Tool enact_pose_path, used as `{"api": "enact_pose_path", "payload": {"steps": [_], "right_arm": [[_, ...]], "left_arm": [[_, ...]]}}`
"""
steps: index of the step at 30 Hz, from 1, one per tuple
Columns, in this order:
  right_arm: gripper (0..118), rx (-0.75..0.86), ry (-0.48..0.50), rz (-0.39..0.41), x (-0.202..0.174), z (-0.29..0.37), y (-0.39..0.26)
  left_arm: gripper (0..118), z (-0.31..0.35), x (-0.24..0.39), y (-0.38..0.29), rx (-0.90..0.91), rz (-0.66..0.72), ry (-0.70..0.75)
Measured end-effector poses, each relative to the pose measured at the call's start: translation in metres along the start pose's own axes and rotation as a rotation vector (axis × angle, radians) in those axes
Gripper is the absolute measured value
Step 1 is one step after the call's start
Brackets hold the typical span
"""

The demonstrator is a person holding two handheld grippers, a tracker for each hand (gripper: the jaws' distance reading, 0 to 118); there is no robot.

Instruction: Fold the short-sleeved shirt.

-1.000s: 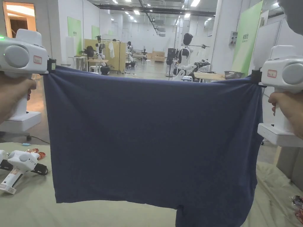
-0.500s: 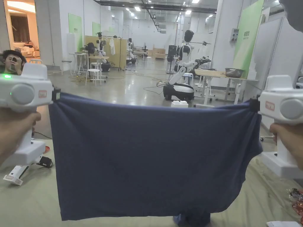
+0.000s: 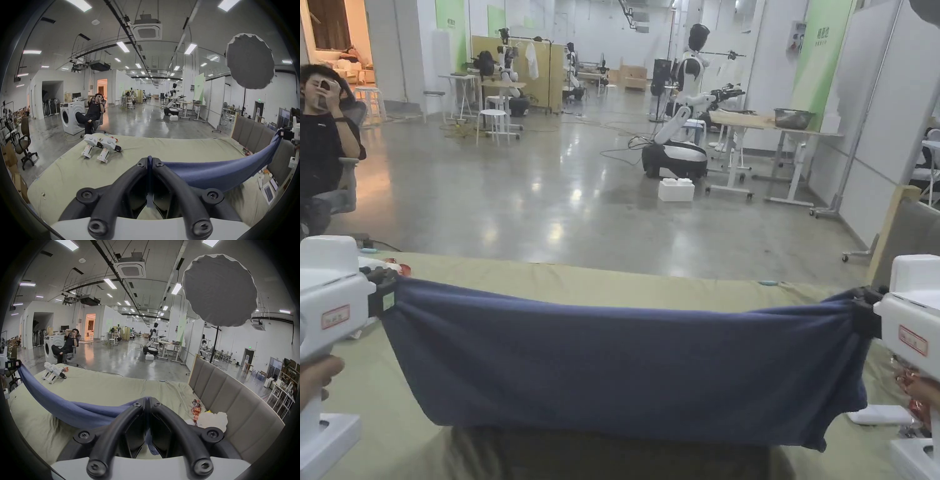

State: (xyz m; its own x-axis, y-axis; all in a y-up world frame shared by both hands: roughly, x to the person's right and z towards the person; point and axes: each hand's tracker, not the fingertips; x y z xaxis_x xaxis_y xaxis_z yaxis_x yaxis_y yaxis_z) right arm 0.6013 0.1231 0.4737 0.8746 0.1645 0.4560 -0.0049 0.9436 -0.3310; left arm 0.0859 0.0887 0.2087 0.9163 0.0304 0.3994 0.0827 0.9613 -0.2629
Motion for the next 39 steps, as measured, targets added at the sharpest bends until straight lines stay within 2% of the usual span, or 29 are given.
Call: {"api": "enact_pose_path", "payload": {"steps": [4, 8, 12, 15, 20, 22, 23, 26, 28, 34, 36, 37, 38, 39], "right_arm": [[2, -0.020, -0.001, 0.037, -0.001, 0.043, -0.023], [2, -0.056, -0.002, 0.034, -0.002, 0.076, -0.048], [2, -0.110, -0.011, 0.072, -0.012, 0.099, -0.080], [2, -0.202, -0.008, 0.115, -0.022, 0.101, -0.113], [2, -0.378, 0.007, 0.122, -0.029, 0.090, -0.189], [2, -0.463, -0.006, 0.204, -0.037, 0.085, -0.221], [2, -0.499, 0.006, 0.220, -0.039, 0.083, -0.236], [3, -0.615, 0.042, 0.189, -0.042, 0.078, -0.278], [3, -0.671, 0.040, 0.204, -0.044, 0.076, -0.299], [6, -0.767, 0.062, 0.151, -0.041, 0.071, -0.328], [24, -0.761, 0.050, 0.141, -0.041, 0.075, -0.326], [38, -0.754, 0.037, 0.138, -0.040, 0.076, -0.323], [58, -0.742, 0.023, 0.134, -0.039, 0.077, -0.320], [70, -0.725, 0.011, 0.130, -0.038, 0.079, -0.315]], "left_arm": [[0, 0.045, 0.002, -0.022, -0.014, -0.004, -0.024], [0, 0.084, 0.004, -0.047, -0.016, -0.012, -0.025], [0, 0.112, 0.003, -0.077, -0.023, 0.031, -0.009], [0, 0.116, 0.002, -0.107, -0.110, 0.031, 0.001], [0, 0.108, 0.000, -0.169, -0.335, 0.008, 0.000], [0, 0.098, -0.009, -0.201, -0.424, 0.002, -0.005], [0, 0.096, -0.009, -0.212, -0.470, -0.006, -0.006], [0, 0.091, -0.005, -0.243, -0.593, -0.045, 0.024], [1, 0.088, -0.004, -0.257, -0.649, -0.043, 0.027], [1, 0.090, 0.007, -0.280, -0.759, -0.058, 0.055], [2, 0.092, 0.006, -0.283, -0.769, -0.050, 0.059], [6, 0.095, 0.009, -0.282, -0.764, -0.038, 0.064], [14, 0.097, 0.009, -0.280, -0.743, -0.027, 0.071], [21, 0.098, 0.009, -0.278, -0.719, -0.025, 0.075]]}}
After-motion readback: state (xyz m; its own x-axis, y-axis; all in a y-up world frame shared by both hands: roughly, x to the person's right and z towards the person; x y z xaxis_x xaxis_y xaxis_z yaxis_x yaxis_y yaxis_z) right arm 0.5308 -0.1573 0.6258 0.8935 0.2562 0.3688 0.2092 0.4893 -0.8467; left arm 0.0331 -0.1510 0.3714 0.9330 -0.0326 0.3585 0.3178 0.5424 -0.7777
